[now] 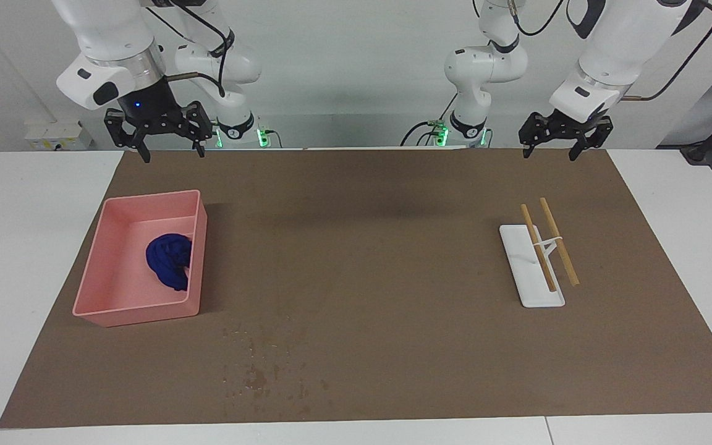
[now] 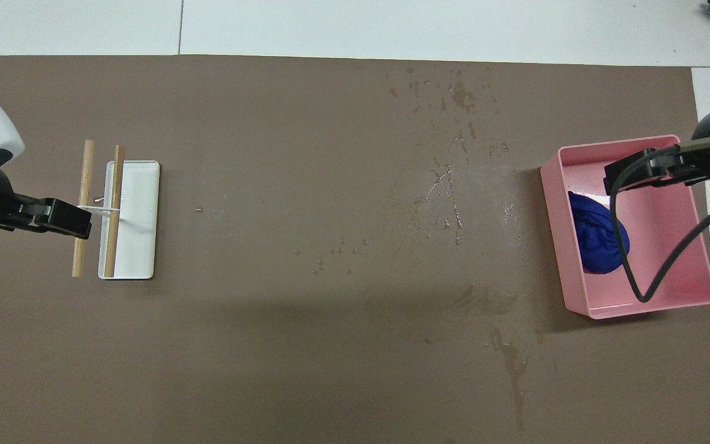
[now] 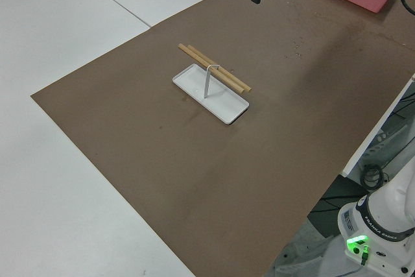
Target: Wipe water with towel using both arms
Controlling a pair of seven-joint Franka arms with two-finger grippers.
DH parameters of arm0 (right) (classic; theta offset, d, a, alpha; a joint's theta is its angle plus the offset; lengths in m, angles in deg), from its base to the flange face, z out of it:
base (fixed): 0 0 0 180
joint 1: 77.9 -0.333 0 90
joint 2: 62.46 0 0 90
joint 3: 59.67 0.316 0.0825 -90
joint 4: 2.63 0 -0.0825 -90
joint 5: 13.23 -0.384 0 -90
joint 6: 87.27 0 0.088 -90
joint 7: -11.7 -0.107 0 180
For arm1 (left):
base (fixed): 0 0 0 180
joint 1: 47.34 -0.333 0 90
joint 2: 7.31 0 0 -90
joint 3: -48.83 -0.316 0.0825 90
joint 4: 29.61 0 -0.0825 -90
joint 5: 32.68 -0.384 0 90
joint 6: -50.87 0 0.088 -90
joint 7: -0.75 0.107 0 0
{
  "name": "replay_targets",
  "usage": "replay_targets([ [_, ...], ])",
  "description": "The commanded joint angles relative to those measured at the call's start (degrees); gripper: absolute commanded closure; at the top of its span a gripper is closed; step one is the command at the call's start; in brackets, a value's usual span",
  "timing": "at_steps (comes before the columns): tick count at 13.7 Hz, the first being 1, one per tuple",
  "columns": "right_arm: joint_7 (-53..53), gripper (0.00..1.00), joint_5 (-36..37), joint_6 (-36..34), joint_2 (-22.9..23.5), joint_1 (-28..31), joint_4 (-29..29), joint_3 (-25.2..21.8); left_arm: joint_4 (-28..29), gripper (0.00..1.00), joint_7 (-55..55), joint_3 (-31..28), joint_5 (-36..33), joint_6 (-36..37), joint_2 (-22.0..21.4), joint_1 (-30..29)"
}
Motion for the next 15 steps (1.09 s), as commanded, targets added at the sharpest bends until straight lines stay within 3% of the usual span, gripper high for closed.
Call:
replay_targets([
  [1,-2.6,0.0,-0.8,-1.9,0.2,0.3,-0.5,0.3,1.6,0.0,0.8,0.2,0.5,0.1,-1.6,-0.8],
  [5,-2.5,0.0,-0.8,-3.4,-1.8,0.4,2.4,0.2,1.6,0.0,0.8,0.2,0.6,0.1,-1.6,-0.8],
  [15,-3.6,0.0,-0.9,-1.9,-2.2,-1.9,2.9,-0.6,1.6,0.0,0.8,0.2,0.6,0.1,-1.6,-0.8],
])
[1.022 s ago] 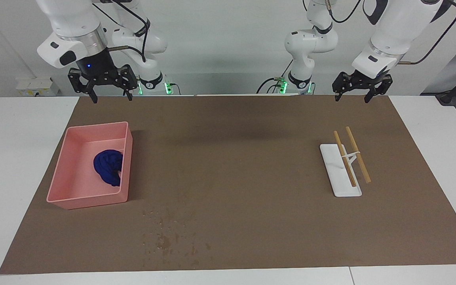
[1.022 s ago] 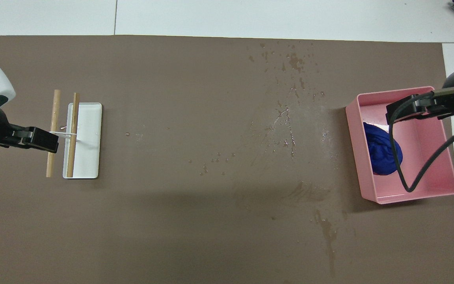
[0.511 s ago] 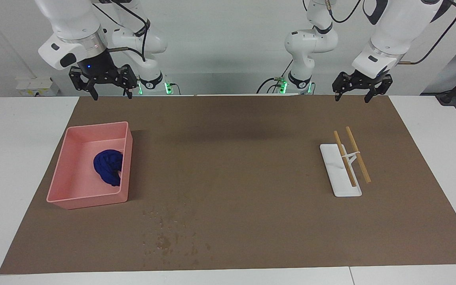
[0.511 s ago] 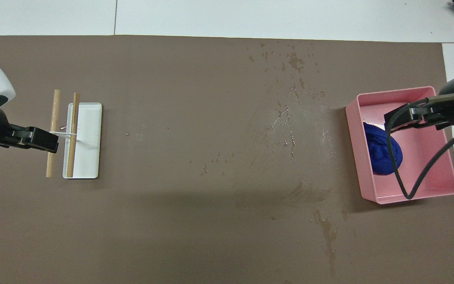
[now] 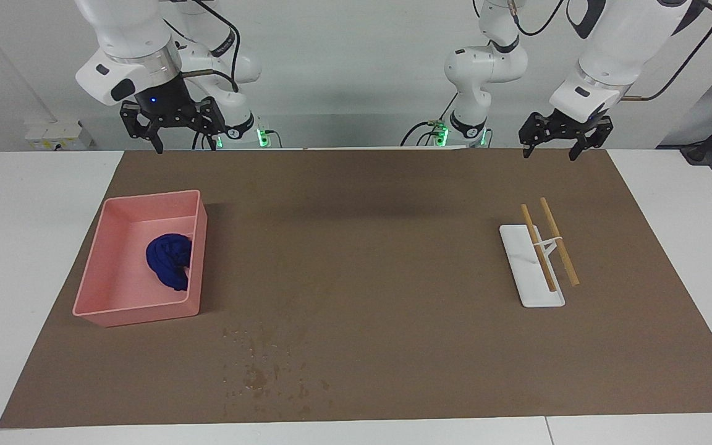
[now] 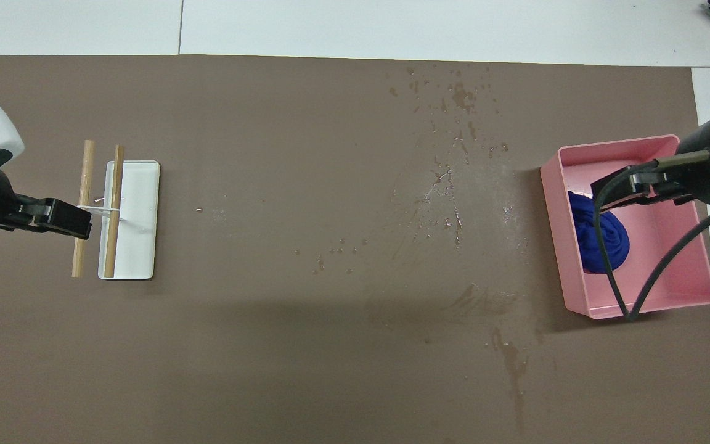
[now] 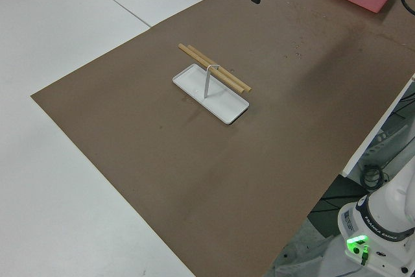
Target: Wipe water with towel using both arms
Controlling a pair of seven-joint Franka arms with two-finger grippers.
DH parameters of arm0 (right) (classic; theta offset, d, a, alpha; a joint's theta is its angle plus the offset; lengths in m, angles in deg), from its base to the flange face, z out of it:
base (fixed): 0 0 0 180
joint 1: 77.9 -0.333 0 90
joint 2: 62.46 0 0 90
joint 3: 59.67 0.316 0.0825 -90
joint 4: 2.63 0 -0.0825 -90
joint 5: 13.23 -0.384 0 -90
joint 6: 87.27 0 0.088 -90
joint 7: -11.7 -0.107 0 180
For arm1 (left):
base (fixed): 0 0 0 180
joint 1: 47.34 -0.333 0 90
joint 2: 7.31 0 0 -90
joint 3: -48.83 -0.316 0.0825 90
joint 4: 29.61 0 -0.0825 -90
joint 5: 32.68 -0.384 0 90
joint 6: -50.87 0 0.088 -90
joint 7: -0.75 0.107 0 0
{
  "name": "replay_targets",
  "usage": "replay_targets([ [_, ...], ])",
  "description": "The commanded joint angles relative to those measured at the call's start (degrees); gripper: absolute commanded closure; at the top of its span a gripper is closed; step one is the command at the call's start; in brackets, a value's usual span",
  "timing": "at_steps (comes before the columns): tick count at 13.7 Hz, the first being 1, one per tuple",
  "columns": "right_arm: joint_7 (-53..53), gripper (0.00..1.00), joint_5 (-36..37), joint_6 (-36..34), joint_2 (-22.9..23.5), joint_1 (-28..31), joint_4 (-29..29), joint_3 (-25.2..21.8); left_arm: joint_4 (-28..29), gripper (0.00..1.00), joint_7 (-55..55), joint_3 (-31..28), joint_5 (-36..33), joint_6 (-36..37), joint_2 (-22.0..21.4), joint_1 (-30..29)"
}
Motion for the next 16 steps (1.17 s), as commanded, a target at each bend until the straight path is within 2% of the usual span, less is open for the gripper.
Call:
replay_targets([
  [1,-2.6,0.0,-0.8,1.1,-1.6,-1.9,2.0,-1.9,1.6,0.0,0.8,0.2,0.5,0.1,-1.6,-0.8],
  [3,-2.7,0.0,-0.9,1.3,-1.5,-5.7,2.0,-5.8,1.6,0.0,0.8,0.2,0.6,0.1,-1.6,-0.8],
  [16,-2.7,0.0,-0.8,-0.8,-2.0,-6.4,2.0,-6.1,1.6,0.0,0.8,0.2,0.5,0.1,-1.6,-0.8],
])
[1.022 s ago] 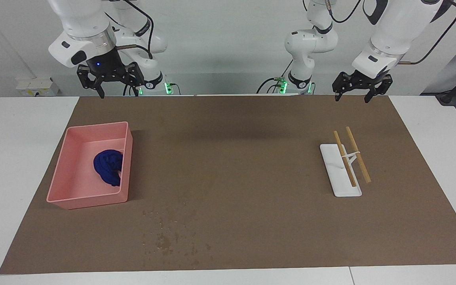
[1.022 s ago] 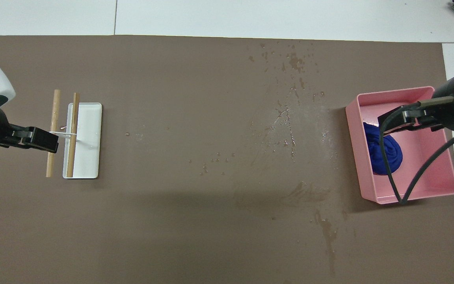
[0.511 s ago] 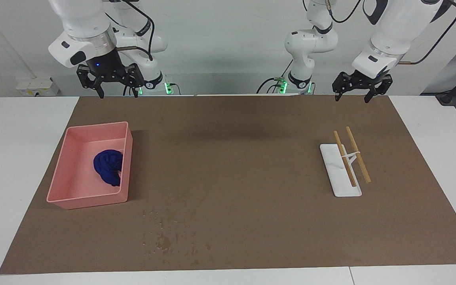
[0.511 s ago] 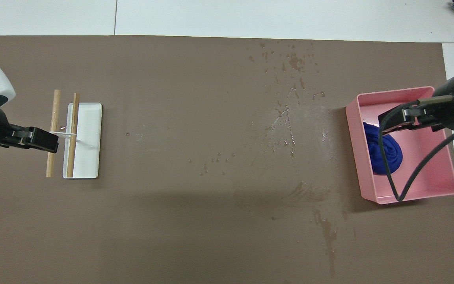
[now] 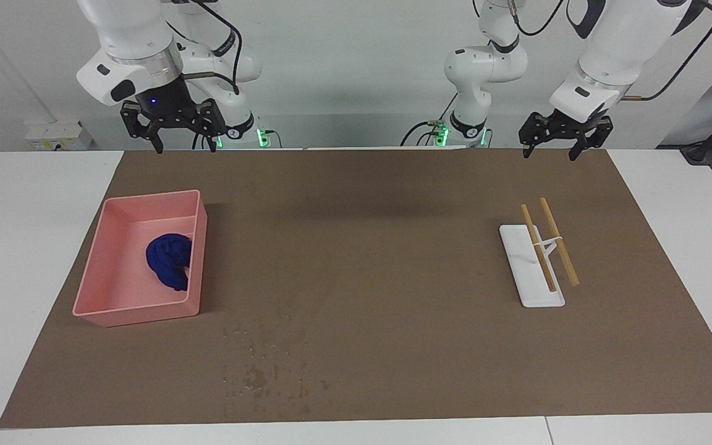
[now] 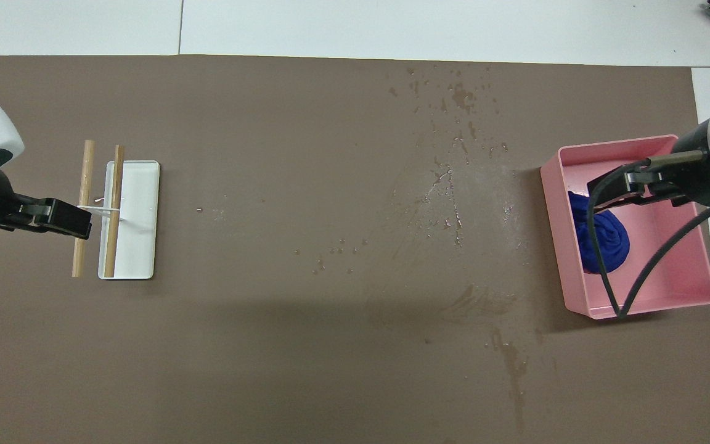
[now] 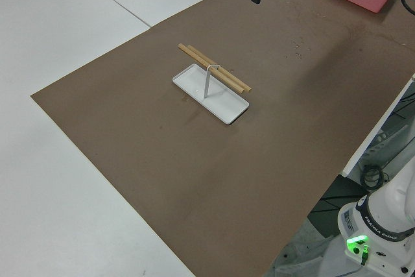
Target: Wipe water with towel using both arms
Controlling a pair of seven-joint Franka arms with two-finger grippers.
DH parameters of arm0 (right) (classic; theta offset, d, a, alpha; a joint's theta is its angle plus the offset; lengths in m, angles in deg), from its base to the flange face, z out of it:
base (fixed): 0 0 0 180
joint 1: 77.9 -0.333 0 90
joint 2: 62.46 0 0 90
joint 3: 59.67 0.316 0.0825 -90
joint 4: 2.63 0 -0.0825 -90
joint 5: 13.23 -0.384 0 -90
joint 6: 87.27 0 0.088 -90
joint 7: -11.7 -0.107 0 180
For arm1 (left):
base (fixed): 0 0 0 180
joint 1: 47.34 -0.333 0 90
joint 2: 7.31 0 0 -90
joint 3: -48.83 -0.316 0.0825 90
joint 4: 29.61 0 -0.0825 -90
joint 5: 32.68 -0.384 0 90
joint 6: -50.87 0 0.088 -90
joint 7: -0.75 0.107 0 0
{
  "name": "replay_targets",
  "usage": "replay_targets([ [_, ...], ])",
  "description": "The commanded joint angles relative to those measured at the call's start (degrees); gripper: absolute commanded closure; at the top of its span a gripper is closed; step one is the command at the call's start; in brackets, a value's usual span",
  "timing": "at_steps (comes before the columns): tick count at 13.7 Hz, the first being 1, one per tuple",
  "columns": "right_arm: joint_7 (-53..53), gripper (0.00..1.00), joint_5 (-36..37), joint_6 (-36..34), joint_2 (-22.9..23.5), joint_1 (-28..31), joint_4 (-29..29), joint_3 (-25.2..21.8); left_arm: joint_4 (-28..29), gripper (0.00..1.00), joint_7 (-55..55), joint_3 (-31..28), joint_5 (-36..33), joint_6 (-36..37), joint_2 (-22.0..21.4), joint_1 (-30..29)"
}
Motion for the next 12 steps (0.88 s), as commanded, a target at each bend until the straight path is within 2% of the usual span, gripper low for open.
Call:
replay_targets([
  [1,-1.3,0.0,-0.8,-1.5,-1.9,-0.6,2.0,-0.4,1.6,0.0,0.8,0.2,0.6,0.1,-1.6,-0.8],
  [4,-1.4,0.0,-0.8,-3.5,-2.4,-0.4,2.6,-0.5,1.6,0.0,0.8,0.2,0.5,0.1,-1.6,-0.8],
  [8,-4.1,0.0,-0.9,-3.2,-6.3,-0.6,9.4,-0.4,1.6,0.0,0.8,0.2,0.6,0.1,-1.6,-0.8],
  [12,-3.5,0.0,-0.9,-2.9,-6.5,-0.4,9.7,-0.5,1.5,0.0,0.8,0.2,0.5,0.1,-1.6,-0.8],
])
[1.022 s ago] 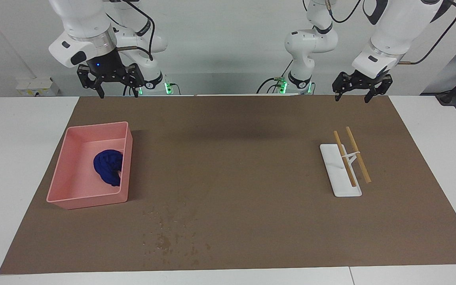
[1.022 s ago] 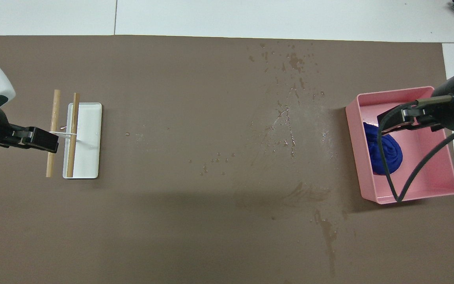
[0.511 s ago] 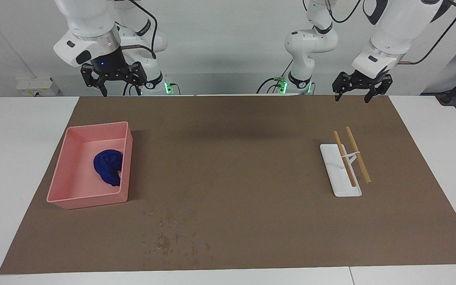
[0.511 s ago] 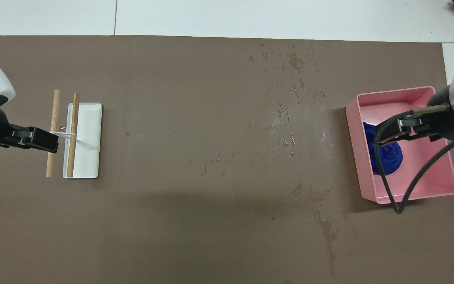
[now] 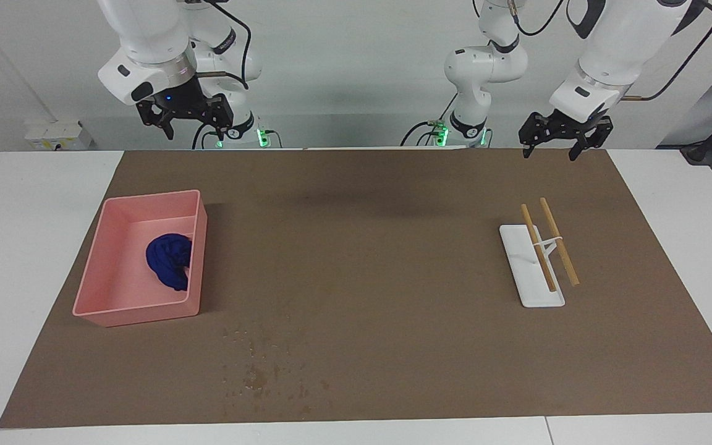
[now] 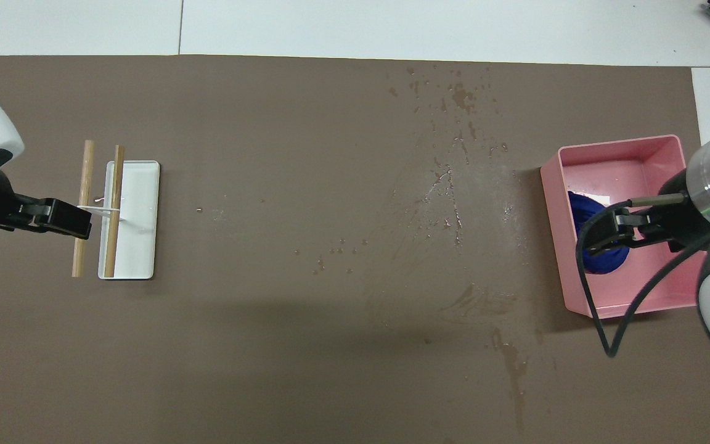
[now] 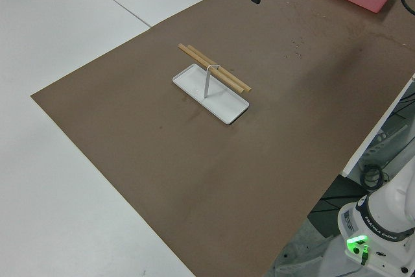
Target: Wipe water with towel using both arms
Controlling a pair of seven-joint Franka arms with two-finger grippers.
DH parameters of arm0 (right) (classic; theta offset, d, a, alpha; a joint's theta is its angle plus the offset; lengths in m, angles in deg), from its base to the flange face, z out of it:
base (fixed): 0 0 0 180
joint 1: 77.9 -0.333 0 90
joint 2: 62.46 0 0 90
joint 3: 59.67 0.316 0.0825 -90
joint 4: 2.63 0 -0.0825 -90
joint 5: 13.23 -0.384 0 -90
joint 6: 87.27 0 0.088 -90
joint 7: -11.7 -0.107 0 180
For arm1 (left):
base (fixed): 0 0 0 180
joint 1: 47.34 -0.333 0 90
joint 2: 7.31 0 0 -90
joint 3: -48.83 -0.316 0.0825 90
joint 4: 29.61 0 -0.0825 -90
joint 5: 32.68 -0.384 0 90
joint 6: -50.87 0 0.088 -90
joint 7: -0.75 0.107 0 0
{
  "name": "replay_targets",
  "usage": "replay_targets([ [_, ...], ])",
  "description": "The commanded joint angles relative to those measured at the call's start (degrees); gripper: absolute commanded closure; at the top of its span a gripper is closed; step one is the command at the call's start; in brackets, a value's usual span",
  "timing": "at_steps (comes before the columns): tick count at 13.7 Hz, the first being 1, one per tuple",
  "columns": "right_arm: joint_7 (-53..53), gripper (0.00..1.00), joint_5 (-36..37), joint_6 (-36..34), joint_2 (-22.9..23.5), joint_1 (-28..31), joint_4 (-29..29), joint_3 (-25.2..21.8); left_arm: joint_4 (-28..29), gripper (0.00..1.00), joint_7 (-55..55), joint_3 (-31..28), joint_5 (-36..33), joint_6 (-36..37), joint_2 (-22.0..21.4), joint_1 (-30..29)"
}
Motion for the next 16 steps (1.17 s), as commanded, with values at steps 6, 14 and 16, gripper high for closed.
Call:
replay_targets([
  [6,-0.4,0.0,-0.9,1.4,-1.8,0.3,2.4,-0.3,1.6,0.0,0.8,0.2,0.6,0.1,-1.6,-0.8],
  [14,1.7,0.0,-7.2,6.5,-1.6,0.6,2.3,-6.5,1.6,0.0,0.8,0.2,0.5,0.1,-1.6,-0.8],
  [16,3.6,0.0,-7.2,6.4,-1.6,0.5,2.4,-7.4,1.6,0.0,0.8,0.2,0.5,0.1,-1.6,-0.8],
])
